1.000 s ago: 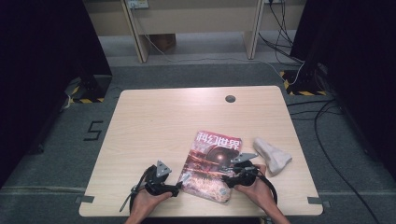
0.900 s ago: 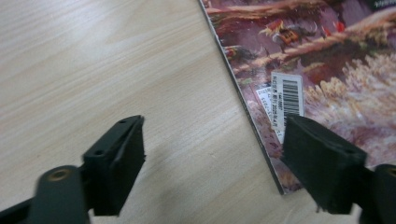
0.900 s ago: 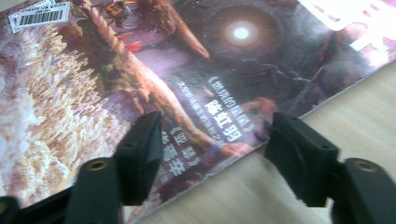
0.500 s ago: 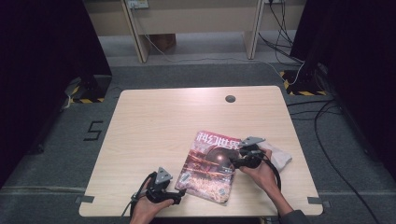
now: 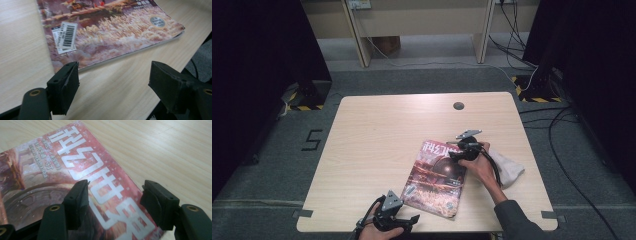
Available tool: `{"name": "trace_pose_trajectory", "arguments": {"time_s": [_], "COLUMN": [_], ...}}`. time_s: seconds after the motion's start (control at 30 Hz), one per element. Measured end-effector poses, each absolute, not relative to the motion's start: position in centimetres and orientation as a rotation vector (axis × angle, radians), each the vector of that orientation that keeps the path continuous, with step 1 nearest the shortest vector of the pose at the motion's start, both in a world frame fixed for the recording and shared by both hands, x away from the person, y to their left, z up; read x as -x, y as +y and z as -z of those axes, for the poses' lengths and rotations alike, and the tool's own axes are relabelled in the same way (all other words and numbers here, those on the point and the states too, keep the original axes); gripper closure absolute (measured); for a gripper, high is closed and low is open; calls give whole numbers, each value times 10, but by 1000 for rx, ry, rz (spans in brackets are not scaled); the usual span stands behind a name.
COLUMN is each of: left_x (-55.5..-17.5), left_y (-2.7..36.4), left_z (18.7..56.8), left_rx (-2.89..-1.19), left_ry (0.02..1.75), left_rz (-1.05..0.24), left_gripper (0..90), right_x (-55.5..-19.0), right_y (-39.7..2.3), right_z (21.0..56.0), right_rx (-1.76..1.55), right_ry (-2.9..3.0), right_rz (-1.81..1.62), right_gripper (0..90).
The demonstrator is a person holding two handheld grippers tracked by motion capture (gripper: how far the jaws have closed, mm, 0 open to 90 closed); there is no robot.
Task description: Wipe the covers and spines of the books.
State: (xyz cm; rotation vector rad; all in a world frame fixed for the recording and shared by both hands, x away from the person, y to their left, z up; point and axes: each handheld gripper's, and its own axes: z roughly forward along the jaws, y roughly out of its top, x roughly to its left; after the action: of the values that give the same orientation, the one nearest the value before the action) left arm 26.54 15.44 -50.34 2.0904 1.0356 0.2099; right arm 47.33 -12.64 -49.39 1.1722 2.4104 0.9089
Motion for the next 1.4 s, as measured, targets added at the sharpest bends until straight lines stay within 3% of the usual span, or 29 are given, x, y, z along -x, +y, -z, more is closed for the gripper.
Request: {"name": "trace_pose_trajectory", "arguments": {"time_s": [0.4,1.2,1.4], "left_x": [-286,-364,-376], "left_y": [162,177,177], "left_z": [509,508,505], "left_rx": [-2100,-2124,-2153], "left_ry": [1101,1191,1187], "left_rz": [-241,-336,-441], "left_gripper": [239,201,195], "right_x": [-479,-388,-367], "right_y": [-130,-163,-167], "right_z": [499,497,498], "right_rx": [-1201,-1213,-1226], "right_ry": [2439,2460,2474], "right_rz": [-919,-873,-897], "right_gripper": [362,329,322]}}
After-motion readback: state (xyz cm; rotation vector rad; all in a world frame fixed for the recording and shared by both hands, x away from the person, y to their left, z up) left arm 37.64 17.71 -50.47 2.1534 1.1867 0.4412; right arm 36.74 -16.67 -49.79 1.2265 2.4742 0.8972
